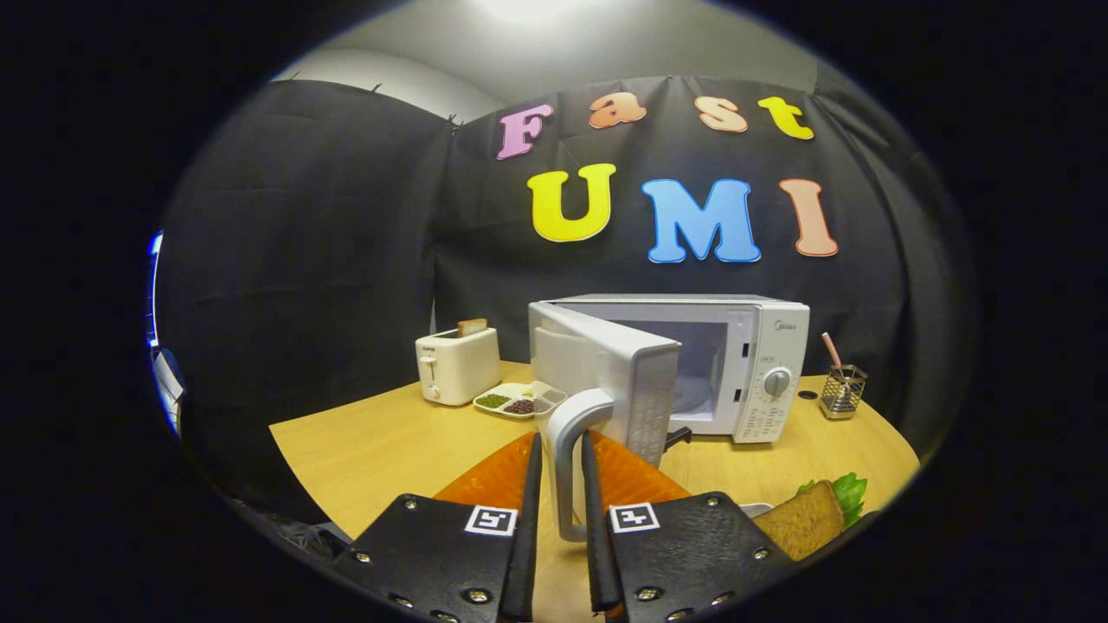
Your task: Open the microwave, put the food inside, and close the microwave door.
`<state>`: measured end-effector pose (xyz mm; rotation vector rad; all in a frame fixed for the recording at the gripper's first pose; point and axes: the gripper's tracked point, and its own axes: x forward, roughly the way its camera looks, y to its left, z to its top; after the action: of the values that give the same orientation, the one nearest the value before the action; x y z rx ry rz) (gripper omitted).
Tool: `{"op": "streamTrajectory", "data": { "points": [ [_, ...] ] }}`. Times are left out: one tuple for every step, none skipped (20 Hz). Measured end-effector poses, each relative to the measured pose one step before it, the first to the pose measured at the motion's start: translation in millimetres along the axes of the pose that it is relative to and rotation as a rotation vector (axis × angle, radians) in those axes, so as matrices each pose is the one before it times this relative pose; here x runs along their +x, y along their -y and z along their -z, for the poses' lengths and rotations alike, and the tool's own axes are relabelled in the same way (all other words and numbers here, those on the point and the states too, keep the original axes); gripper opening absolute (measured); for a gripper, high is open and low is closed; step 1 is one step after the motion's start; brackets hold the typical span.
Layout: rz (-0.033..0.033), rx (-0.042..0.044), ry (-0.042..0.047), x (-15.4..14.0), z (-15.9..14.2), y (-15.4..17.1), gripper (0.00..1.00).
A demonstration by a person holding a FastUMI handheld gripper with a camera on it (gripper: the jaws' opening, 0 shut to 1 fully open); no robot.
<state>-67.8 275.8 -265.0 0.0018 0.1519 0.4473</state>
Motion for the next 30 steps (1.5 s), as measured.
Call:
{"op": "streamTrajectory", "data": {
  "points": [
    [-0.01816,0.00081,0.00278,-2.50,0.80,-11.65,0.25],
    [-0.01378,-0.00243,0.00413,-0.01,-0.04,-9.24,0.25],
    [-0.01051,-0.00628,0.00410,1.34,0.61,-9.06,0.25],
    [-0.00948,-0.00168,-0.00032,1.90,0.37,-7.83,0.25],
    [-0.01673,0.02058,-0.00630,2.67,2.59,-9.92,0.25],
    [-0.01400,0.01436,-0.00300,1.39,1.20,-9.73,0.25],
    [-0.01807,0.01002,0.00022,2.03,1.11,-11.10,0.25],
    [-0.01546,0.00208,0.00095,2.03,0.07,-9.68,0.25],
    [-0.01175,0.00102,0.00366,1.92,-0.65,-9.89,0.25],
    [-0.01146,0.00080,0.00244,1.62,-0.34,-8.19,0.25],
    [-0.01440,0.00312,0.00174,3.37,0.89,-7.27,0.25],
    [-0.01969,0.01361,-0.00306,3.50,0.45,-9.29,0.25],
    [-0.01897,0.01891,-0.00077,3.98,1.46,-9.08,0.25],
    [-0.00823,0.00706,-0.00253,3.85,-0.06,-5.24,0.25],
    [-0.01685,0.01052,0.00197,4.65,-1.83,-8.39,0.25],
    [-0.01242,0.00067,0.00169,4.78,-0.06,-7.84,0.25],
    [-0.01640,-0.00100,-0.00028,4.72,1.09,-8.80,0.22],
    [-0.01553,-0.00433,0.00187,5.82,0.97,-8.00,0.22],
    [-0.01379,0.00101,0.00203,4.41,0.81,-5.94,0.22],
    [-0.01304,0.00498,0.00413,4.18,-0.47,-5.23,0.22],
    [-0.01639,-0.00324,0.00274,5.27,1.24,-6.21,0.22],
    [-0.01858,-0.00698,0.00215,5.01,0.67,-5.94,0.22],
    [-0.01592,-0.00245,0.00274,5.59,1.12,-6.10,0.22],
    [-0.01563,-0.00145,0.00276,5.87,0.15,-5.56,0.22],
    [-0.01330,-0.00238,0.00164,5.52,0.13,-4.65,0.22],
    [-0.01057,-0.00135,0.00165,5.42,-1.01,-3.48,0.22],
    [-0.01109,-0.00120,-0.00069,6.47,0.11,-4.73,0.22],
    [-0.00941,0.00299,-0.00151,4.61,-0.41,-4.01,0.22],
    [-0.01382,0.00233,-0.00236,4.70,0.55,-3.44,0.22],
    [-0.03582,0.00932,-0.00121,1.39,-3.10,-8.13,0.22]
  ]
}}
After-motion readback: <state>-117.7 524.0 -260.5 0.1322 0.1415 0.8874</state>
